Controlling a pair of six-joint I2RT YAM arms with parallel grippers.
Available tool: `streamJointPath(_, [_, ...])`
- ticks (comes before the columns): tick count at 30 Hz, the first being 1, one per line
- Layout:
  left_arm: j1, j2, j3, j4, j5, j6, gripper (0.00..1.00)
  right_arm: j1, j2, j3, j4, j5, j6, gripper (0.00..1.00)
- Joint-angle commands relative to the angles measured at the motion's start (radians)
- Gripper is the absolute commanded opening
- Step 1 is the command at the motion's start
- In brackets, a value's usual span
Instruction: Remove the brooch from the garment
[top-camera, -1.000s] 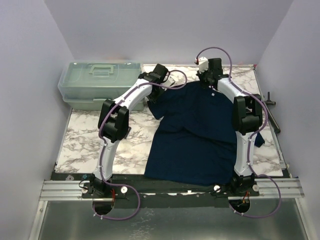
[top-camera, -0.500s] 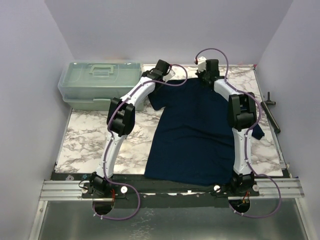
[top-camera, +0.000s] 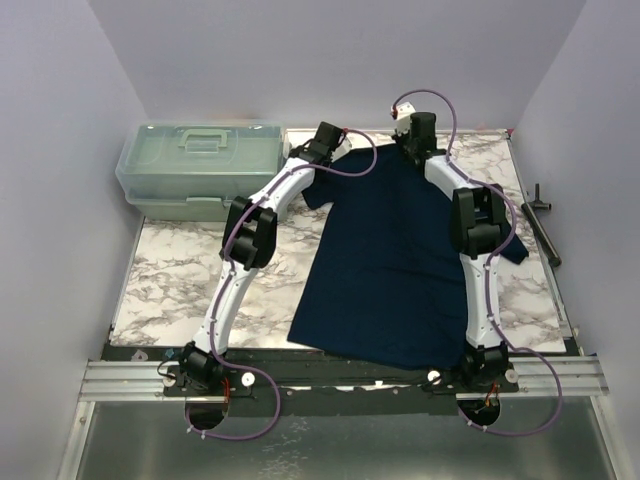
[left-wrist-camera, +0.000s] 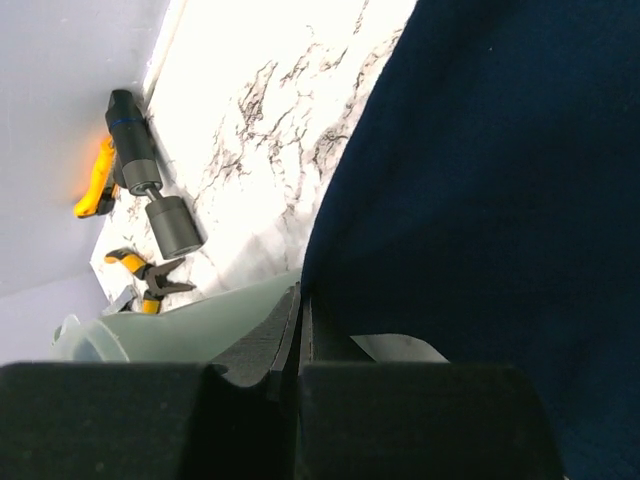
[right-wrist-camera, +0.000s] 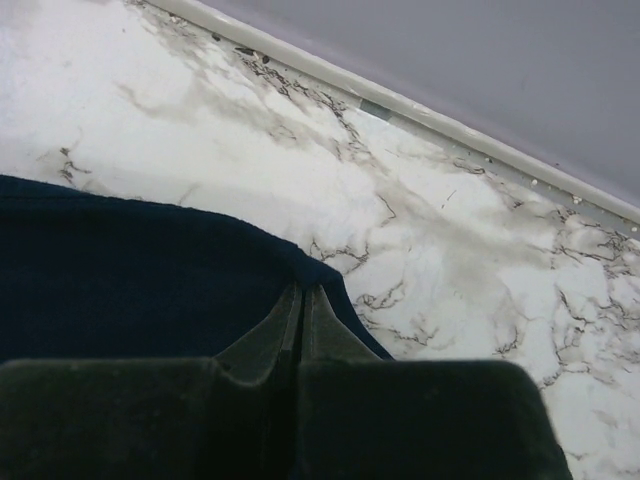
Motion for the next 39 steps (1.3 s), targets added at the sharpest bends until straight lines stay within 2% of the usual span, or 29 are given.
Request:
streamJointPath(1, [0.013,0.048,0.073,0.039,-0.089,0.047,0.00,0.000,0.055,0.065,0.036,0.024,0.031,0.05])
streamJointPath(2, [0.013,0.056,0.082,0.040,-0.096,0.048,0.01,0.001,0.056,0.073,0.030,0.021,0.032,0.14])
streamJointPath(4, [0.015,0.062,0.102,0.043,-0.105,0.046,0.12,0.001,0.051,0.082,0.024,0.023,0.034,0.35])
streamJointPath(6, [0.018,0.058,0.121,0.043,-0.102,0.034,0.27,0.000,0.039,0.094,0.013,0.023,0.042,0.52])
streamJointPath(12, [0.013,0.017,0.157,0.044,-0.074,0.010,0.62,-0.024,-0.041,0.142,-0.056,-0.014,0.067,0.76])
streamJointPath(14, [0.006,-0.023,0.142,0.042,-0.051,0.002,0.71,-0.038,-0.081,0.144,-0.092,-0.038,0.071,0.81])
streamJointPath(16, [-0.006,-0.071,0.097,0.040,-0.021,-0.001,0.75,-0.057,-0.127,0.141,-0.157,-0.077,0.072,0.86])
streamJointPath(22, [-0.054,-0.239,-0.093,-0.044,0.116,-0.087,0.79,-0.130,-0.304,0.037,-0.411,-0.162,0.026,0.88])
streamJointPath(26, [-0.059,-0.340,-0.194,-0.186,0.365,-0.215,0.81,-0.203,-0.412,-0.077,-0.591,-0.165,-0.009,0.86])
streamJointPath(29, [-0.069,-0.409,-0.315,-0.205,0.472,-0.279,0.86,-0.247,-0.491,-0.179,-0.672,-0.107,-0.007,0.84])
streamJointPath(32, [-0.083,-0.456,-0.410,-0.206,0.520,-0.315,0.86,-0.263,-0.572,-0.336,-0.655,0.001,-0.004,0.83])
streamJointPath(35, [-0.090,-0.480,-0.466,-0.218,0.546,-0.348,0.86,-0.270,-0.658,-0.496,-0.555,0.083,0.016,0.81])
streamJointPath(39, [-0.105,-0.492,-0.486,-0.242,0.555,-0.368,0.86,-0.284,-0.681,-0.600,-0.479,0.172,0.036,0.76])
